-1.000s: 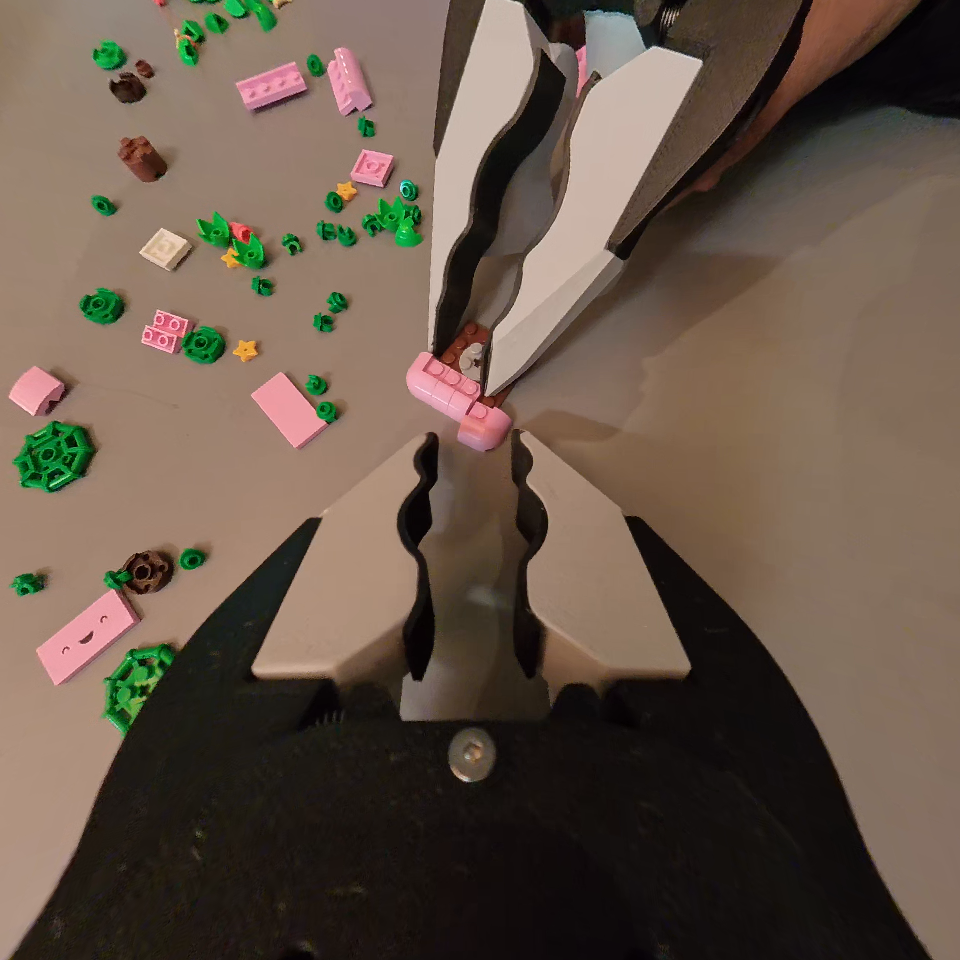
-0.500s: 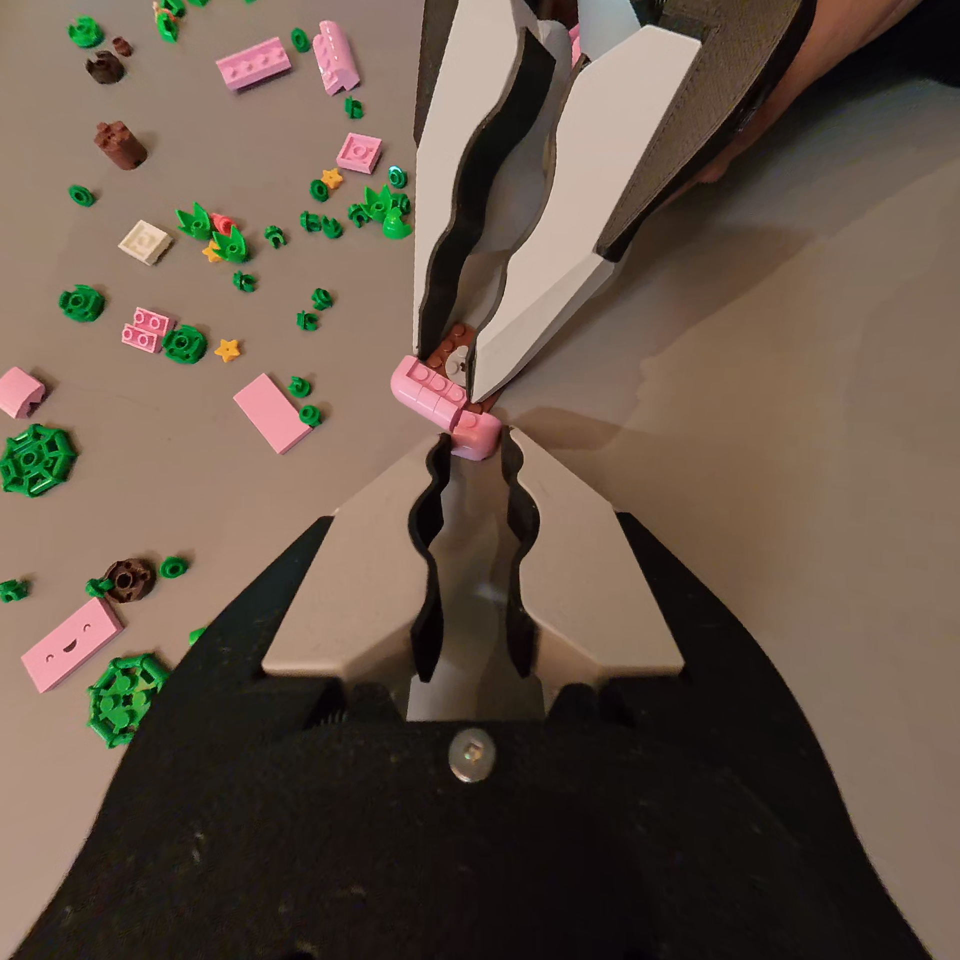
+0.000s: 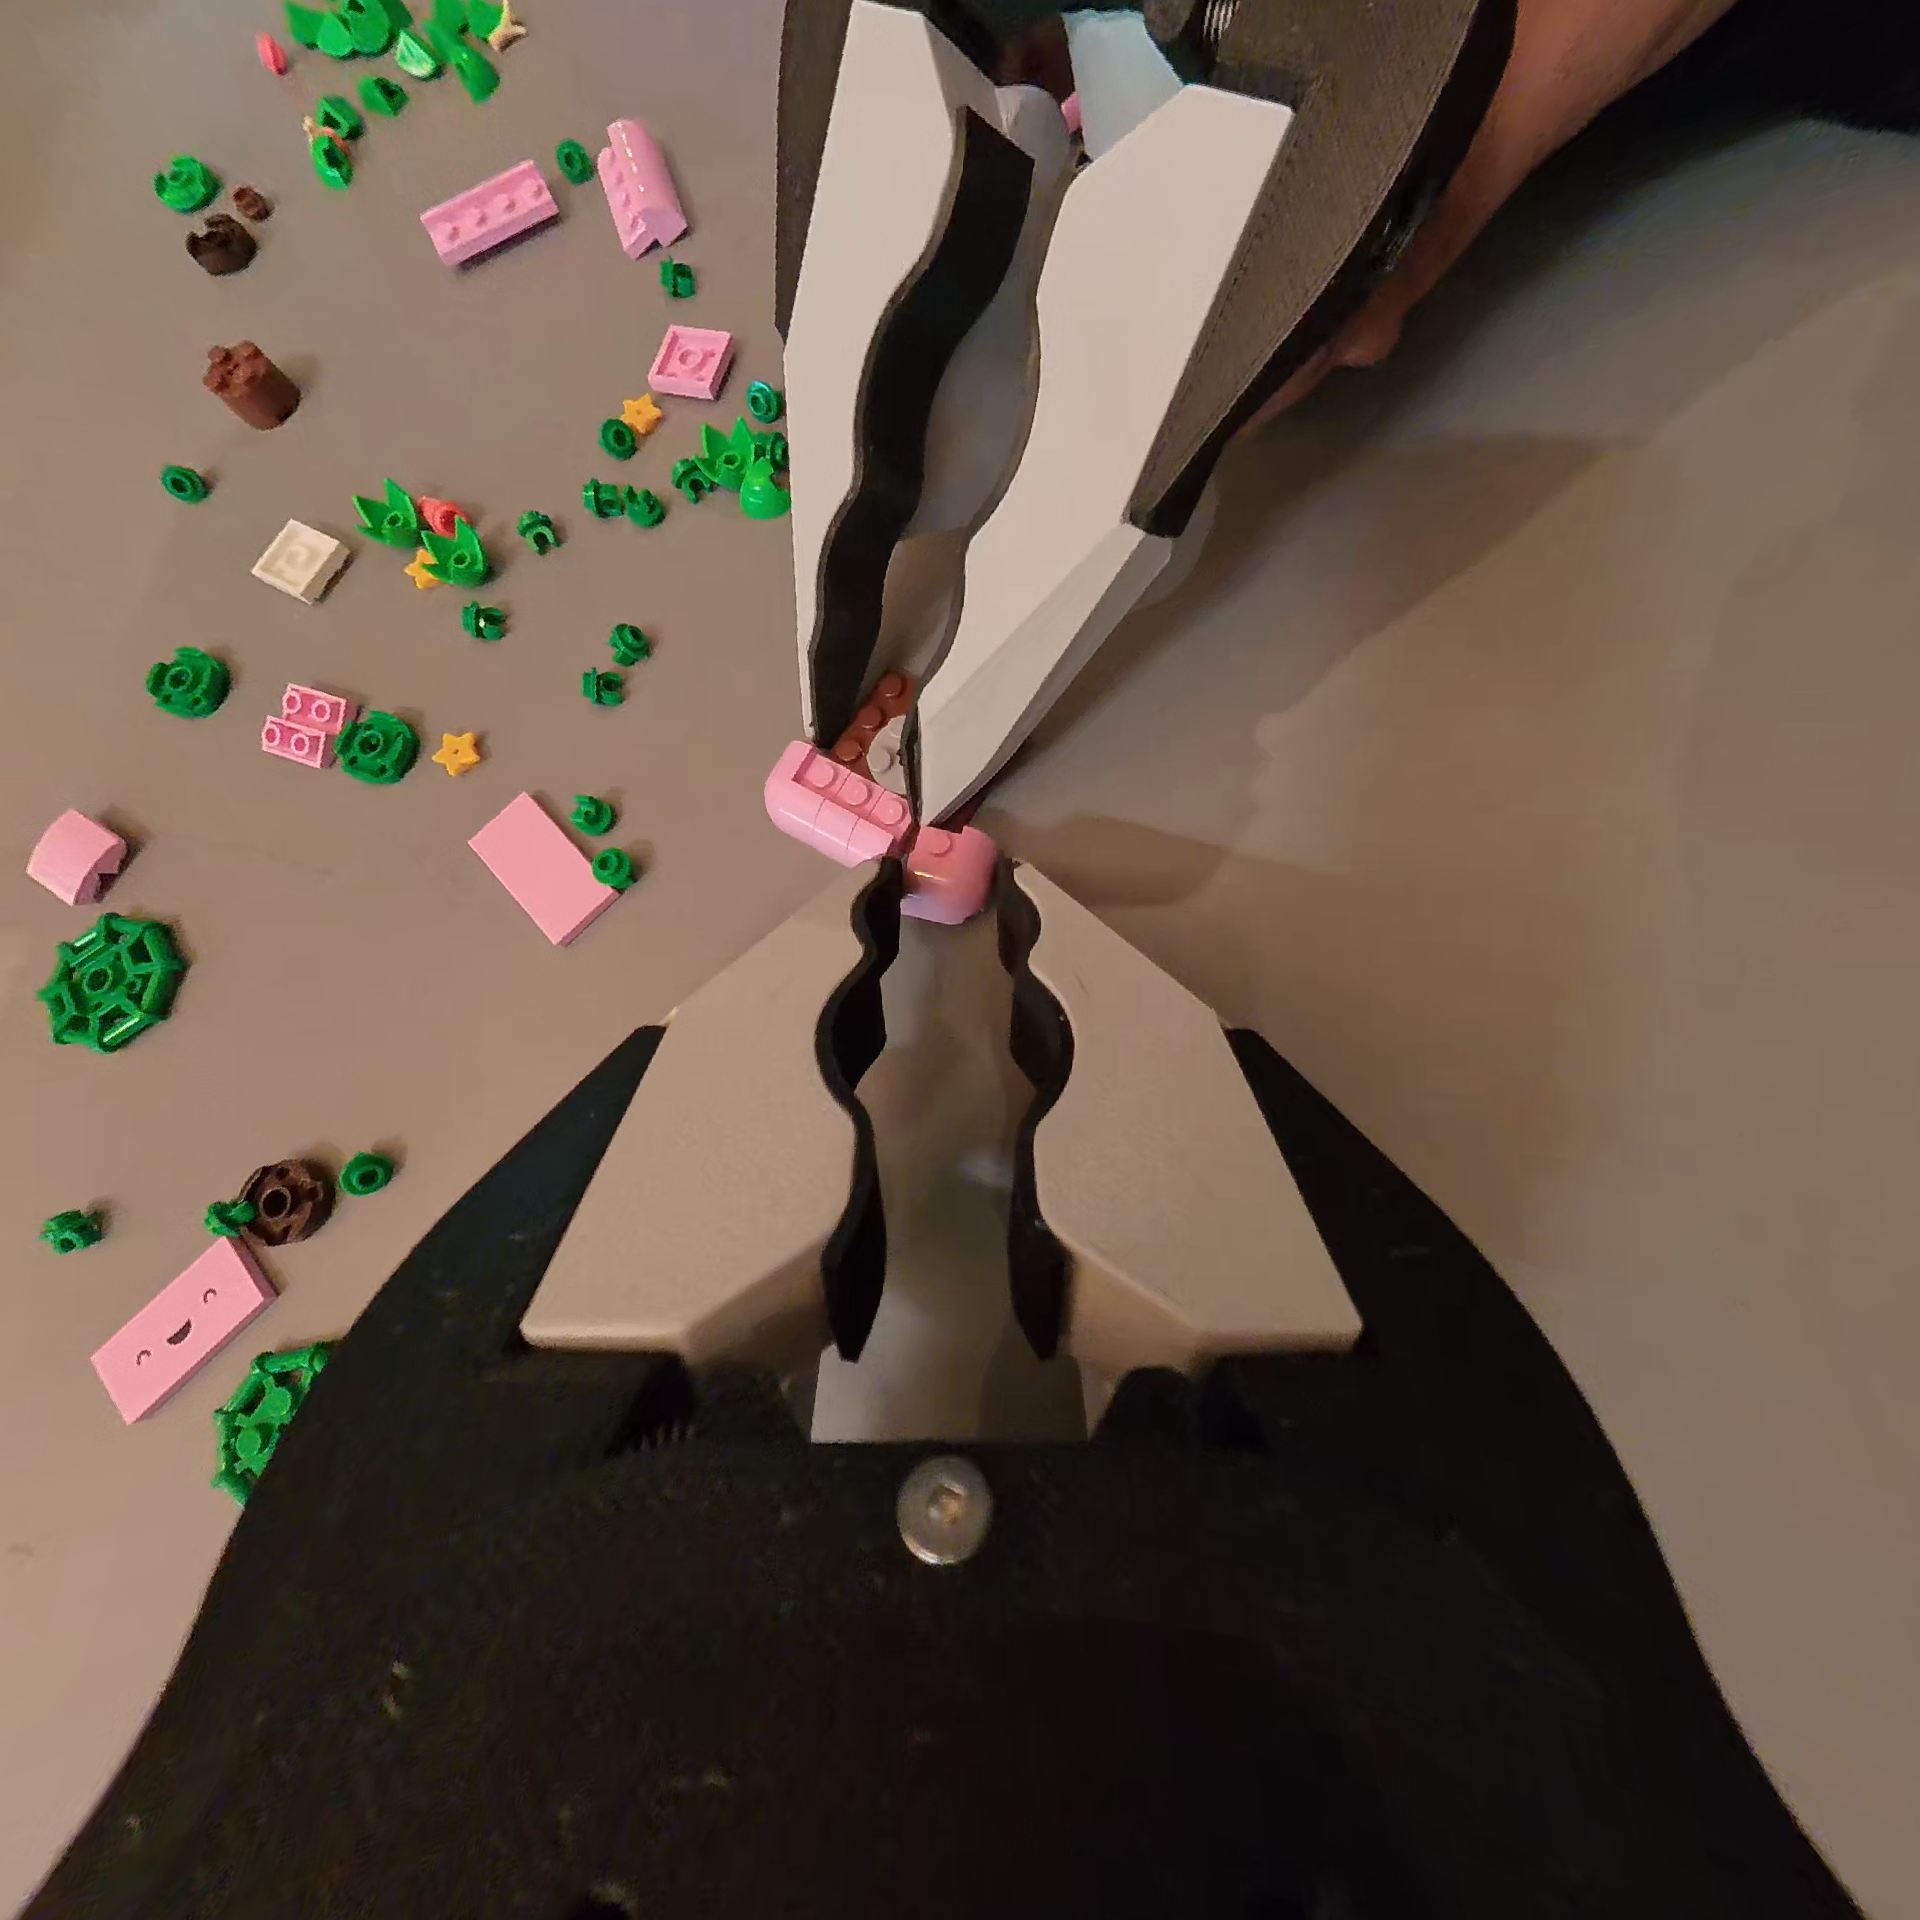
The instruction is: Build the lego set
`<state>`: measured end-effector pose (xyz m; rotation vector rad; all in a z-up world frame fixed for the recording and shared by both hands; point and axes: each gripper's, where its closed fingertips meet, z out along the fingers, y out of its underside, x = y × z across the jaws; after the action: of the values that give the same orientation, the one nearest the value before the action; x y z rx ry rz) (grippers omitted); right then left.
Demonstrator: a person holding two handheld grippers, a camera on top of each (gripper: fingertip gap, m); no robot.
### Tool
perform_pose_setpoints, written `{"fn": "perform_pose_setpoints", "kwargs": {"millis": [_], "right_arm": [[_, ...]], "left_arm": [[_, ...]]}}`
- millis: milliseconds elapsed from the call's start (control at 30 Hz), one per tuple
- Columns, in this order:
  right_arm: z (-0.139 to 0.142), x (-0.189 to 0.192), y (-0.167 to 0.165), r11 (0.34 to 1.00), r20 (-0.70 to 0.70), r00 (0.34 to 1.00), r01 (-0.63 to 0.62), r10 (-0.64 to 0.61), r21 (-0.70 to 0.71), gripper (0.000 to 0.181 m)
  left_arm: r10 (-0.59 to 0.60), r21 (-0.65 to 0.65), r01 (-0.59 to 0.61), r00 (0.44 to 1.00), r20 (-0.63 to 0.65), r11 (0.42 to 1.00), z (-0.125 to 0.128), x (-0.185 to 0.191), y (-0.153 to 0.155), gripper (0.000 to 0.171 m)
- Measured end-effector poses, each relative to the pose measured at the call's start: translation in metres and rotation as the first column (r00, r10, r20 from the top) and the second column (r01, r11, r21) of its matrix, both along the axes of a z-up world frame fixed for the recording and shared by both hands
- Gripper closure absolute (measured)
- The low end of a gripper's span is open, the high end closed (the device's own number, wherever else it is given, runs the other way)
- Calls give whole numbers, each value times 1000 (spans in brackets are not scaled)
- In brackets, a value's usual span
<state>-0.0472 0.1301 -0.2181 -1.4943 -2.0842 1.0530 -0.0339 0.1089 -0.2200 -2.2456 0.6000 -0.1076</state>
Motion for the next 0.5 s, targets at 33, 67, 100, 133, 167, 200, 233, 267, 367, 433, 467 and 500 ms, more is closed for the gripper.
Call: {"fn": "perform_pose_setpoints", "kwargs": {"millis": [33, 67, 100, 133, 167, 200, 233, 267, 367, 433, 467, 500], "right_arm": [[0, 0, 0, 1000, 0, 1000, 0, 0, 0, 158], [0, 0, 0, 1000, 0, 1000, 0, 0, -1, 158], [0, 0, 0, 1000, 0, 1000, -1, 1, -2, 158], [0, 0, 0, 1000, 1, 1000, -3, 3, -5, 157], [0, 1, -1, 1000, 4, 1000, -8, 8, -12, 157], [1, 1, -2, 1000, 7, 1000, -13, 14, -19, 155], [1, 2, -2, 1000, 9, 1000, -17, 18, -24, 153], [2, 2, -2, 999, 8, 1000, -20, 21, -25, 150], [7, 3, 3, 999, -8, 1000, -25, 24, -29, 144], [9, 3, 6, 999, -13, 1000, -23, 23, -32, 141], [10, 4, 8, 999, -12, 1000, -22, 22, -34, 140], [10, 5, 10, 999, -10, 1000, -22, 22, -35, 139]], "left_arm": [[4, 0, -4, 1000, 2, 1000, 0, -1, 0, 155], [9, -1, -9, 1000, 4, 1000, 0, -1, 0, 155], [13, -3, -13, 1000, 5, 1000, 0, -2, 1, 154], [15, -5, -15, 1000, 4, 1000, 0, -2, 1, 153], [14, -6, -14, 1000, 4, 1000, 0, -2, 1, 152], [12, -5, -12, 1000, 5, 1000, 0, -2, 1, 150], [12, -3, -11, 1000, 7, 1000, 0, -2, 1, 149], [12, -2, -12, 1000, 11, 1000, 1, -2, 1, 148], [13, -12, -13, 1000, 25, 1000, 0, -4, -1, 146], [17, -19, -17, 999, 37, 1000, 0, -6, -3, 146], [17, -19, -16, 999, 46, 1000, 1, -6, -3, 147], [15, -18, -14, 998, 54, 1000, 1, -6, -3, 149]]}}
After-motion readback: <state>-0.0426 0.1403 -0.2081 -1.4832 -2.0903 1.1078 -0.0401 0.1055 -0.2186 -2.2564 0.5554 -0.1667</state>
